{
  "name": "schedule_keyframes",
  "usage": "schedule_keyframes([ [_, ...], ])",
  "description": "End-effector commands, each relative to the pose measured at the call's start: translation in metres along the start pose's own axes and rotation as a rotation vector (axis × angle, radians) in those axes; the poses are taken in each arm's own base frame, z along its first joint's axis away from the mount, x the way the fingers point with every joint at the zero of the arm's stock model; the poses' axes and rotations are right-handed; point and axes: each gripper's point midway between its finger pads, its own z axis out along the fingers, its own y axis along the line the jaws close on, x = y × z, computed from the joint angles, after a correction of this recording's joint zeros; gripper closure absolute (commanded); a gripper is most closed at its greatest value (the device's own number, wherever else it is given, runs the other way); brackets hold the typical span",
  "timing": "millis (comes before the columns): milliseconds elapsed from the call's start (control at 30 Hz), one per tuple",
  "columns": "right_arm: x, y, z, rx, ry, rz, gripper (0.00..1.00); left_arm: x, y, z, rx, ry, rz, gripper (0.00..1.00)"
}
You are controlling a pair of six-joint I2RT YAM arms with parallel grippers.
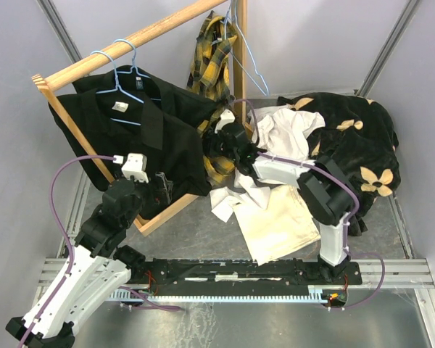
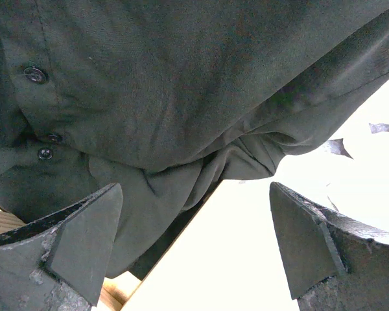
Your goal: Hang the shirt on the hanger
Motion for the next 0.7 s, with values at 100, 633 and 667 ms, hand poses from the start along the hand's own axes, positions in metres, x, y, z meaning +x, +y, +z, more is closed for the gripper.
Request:
schedule_keyframes([
  [100,-0.085,0.099,0.014,-0.436,-0.240,0.258,0.87,-0.013,-0.003,-0.001,0.006,-0.055,-0.041,0.00],
  [633,-0.024,-0.030,-0.028,0.123,-0.200,-0.007,0.42,-0.013,-0.003,-0.001,0.007,-0.056,-0.043,0.00],
  [667,-0.026,-0.033,-0.040,0.134,-0.210,-0.036,0.39,-0.013,-0.004,0.000,0.012,-0.054,-0.041,0.00],
])
